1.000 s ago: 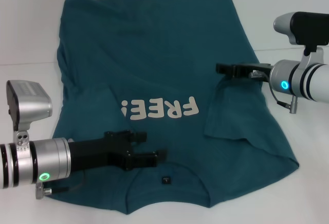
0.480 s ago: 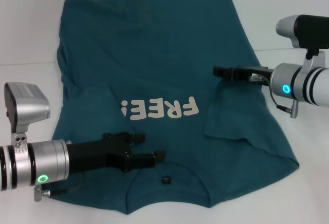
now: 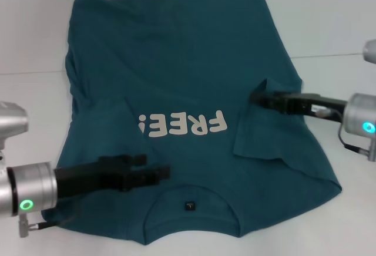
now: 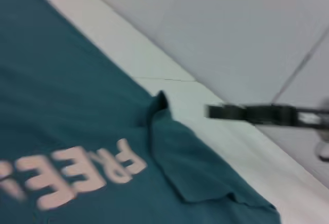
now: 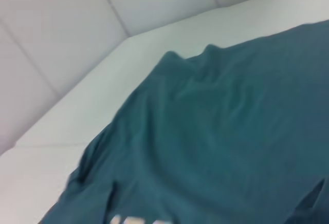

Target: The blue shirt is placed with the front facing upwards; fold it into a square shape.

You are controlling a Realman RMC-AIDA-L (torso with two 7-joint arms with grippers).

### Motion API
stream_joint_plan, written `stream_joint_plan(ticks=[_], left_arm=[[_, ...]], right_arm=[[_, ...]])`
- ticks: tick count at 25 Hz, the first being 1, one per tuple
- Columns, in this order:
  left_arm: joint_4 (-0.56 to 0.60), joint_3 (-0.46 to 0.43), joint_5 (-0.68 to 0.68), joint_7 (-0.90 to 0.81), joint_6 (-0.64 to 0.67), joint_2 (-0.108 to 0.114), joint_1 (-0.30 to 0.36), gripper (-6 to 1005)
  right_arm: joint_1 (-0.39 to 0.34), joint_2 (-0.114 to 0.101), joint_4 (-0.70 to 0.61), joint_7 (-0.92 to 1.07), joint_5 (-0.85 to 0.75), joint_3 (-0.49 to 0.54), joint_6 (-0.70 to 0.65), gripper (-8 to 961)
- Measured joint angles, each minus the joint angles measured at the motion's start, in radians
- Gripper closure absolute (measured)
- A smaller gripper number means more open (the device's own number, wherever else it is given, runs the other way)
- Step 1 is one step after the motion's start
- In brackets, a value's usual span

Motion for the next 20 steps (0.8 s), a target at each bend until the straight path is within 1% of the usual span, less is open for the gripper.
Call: stream_joint_plan(ticks=[2, 5, 9, 13, 17, 20], left_arm=[[0.022, -0.016, 0.014, -0.054, -0.004, 0.003, 0.013, 124], [0.051, -0.068, 0.051, -0.126, -0.008, 0.007, 0.032, 124], [0.072, -0.143, 0.099, -0.223, -0.003, 0.018, 0.048, 124], [0.117, -0.165, 0.142, -0.32, 0.001, 0.025, 0.067, 124], [0.169, -0.17, 0.208, -0.403, 0.001, 0.026, 0.079, 124], [0.22, -0.176, 0.237, -0.454, 0.013, 0.03, 0.099, 124]], right_arm=[[-0.024, -0.014, -0.007, 0.002, 0.0, 0.0, -0.06, 134], [-0.052, -0.036, -0.006, 0.003, 0.0, 0.003, -0.125, 134], [-0.07, -0.053, -0.007, 0.004, -0.002, 0.017, -0.179, 134], [-0.077, -0.074, -0.002, 0.031, -0.008, 0.019, -0.22, 134], [-0.073, -0.085, -0.001, 0.069, -0.038, 0.019, -0.237, 134], [-0.071, -0.086, -0.001, 0.08, -0.049, 0.021, -0.233, 134]])
